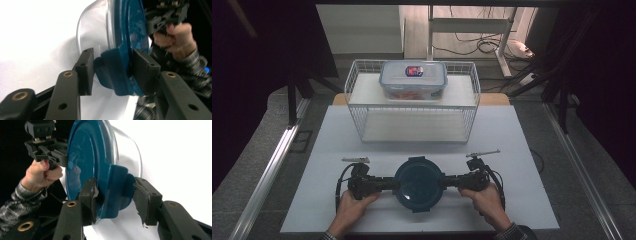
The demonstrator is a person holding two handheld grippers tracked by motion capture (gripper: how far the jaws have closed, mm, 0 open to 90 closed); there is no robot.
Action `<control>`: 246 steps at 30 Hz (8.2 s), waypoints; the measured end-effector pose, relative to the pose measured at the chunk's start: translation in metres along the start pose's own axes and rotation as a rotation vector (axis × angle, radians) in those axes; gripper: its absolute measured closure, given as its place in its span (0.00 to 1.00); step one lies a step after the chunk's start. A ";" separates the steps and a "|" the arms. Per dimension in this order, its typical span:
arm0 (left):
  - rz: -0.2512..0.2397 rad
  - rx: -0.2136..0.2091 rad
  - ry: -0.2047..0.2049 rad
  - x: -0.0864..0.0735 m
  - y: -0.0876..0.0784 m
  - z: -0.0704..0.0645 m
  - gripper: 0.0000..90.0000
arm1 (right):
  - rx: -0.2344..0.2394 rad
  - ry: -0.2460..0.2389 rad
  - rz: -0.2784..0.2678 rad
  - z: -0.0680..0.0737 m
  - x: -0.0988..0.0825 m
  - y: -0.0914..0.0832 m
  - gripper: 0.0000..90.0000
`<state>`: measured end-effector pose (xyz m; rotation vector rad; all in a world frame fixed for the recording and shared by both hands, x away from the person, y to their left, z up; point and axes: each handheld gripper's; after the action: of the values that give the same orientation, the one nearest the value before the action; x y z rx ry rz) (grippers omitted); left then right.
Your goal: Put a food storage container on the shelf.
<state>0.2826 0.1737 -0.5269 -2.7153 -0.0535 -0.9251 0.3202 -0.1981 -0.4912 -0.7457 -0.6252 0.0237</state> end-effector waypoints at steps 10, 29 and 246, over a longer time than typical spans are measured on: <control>-0.063 0.024 -0.010 0.006 -0.003 -0.006 0.64 | -0.051 -0.031 -0.038 0.009 0.000 -0.004 0.63; -0.055 0.046 0.065 0.040 -0.011 -0.022 0.64 | -0.114 -0.120 -0.125 0.027 0.028 -0.017 0.62; -0.035 0.342 0.449 0.059 -0.012 -0.037 0.06 | -0.441 -0.567 -0.269 0.046 0.079 -0.010 0.02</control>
<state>0.3062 0.1721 -0.4597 -2.1541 -0.1542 -1.3724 0.3579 -0.1581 -0.4172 -1.0850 -1.2948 -0.1607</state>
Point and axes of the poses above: each handheld gripper's, and its own axes: y roughly forward along the jaws, x roughly out of its top, z roughly to its left, and after that the axes turned 9 degrees about -x, right-handed
